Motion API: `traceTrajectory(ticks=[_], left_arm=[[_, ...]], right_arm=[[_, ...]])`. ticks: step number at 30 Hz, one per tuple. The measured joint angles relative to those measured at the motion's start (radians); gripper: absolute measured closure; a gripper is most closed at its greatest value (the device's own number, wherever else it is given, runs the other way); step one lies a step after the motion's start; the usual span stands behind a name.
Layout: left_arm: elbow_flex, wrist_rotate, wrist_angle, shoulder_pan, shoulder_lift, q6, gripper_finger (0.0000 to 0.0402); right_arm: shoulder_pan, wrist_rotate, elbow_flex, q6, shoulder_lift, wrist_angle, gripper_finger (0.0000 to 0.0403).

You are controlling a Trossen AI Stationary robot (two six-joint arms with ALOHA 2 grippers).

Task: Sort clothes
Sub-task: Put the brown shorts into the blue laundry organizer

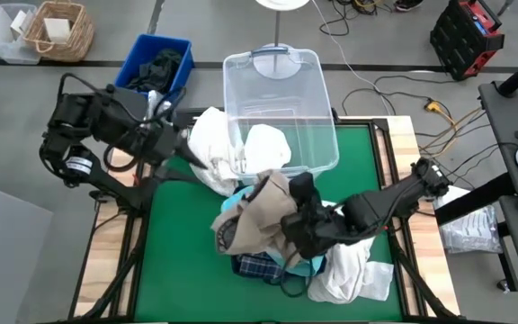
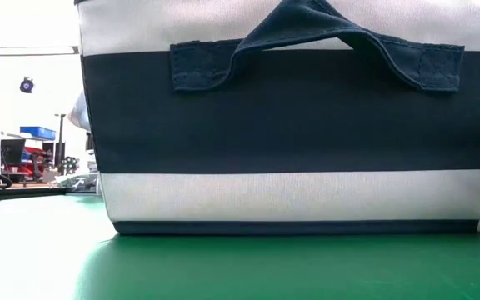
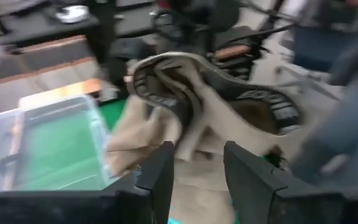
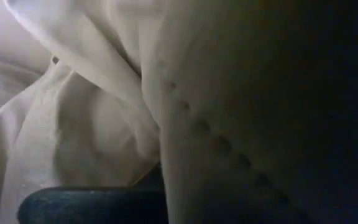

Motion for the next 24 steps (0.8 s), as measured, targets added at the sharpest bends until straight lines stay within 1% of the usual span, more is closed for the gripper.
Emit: traceTrajectory(ticks=[2,5,8,12,15,17,20,24], left_arm=[[0.000,0.043,-0.009,0.000,0.003,0.005,0.0289],[0.000,0.069,-0.033,-0.006,0.005,-0.005,0.0298],[0.000,0.074,-0.050,-0.019,0.005,-0.006,0.0308],[0.000,0.082,-0.058,-0.048,0.005,-0.032,0.0319],[-0.012,0.101,-0.064,-0.065,0.005,-0.043,0.0322],[-0.039,0.100,-0.045,-0.073,0.005,-0.042,0.0322],[-0.110,0.096,0.024,-0.079,0.005,-0.055,0.0323],[-0.273,0.067,0.183,-0.079,0.004,-0.098,0.0323]], right_arm=[[0.014,0.024,-0.029,-0.007,0.000,-0.001,0.0386],[0.036,0.032,-0.076,-0.009,0.000,-0.001,0.0386],[0.054,0.030,-0.141,-0.010,0.000,-0.005,0.0386],[0.057,-0.048,-0.220,-0.012,0.000,-0.004,0.0386],[0.056,-0.068,-0.292,0.006,-0.001,0.009,0.0386],[0.056,-0.070,-0.335,-0.002,0.000,0.031,0.0386],[0.055,-0.069,-0.398,-0.057,0.000,0.102,0.0386],[0.051,-0.070,-0.448,-0.110,0.001,0.155,0.0386]])
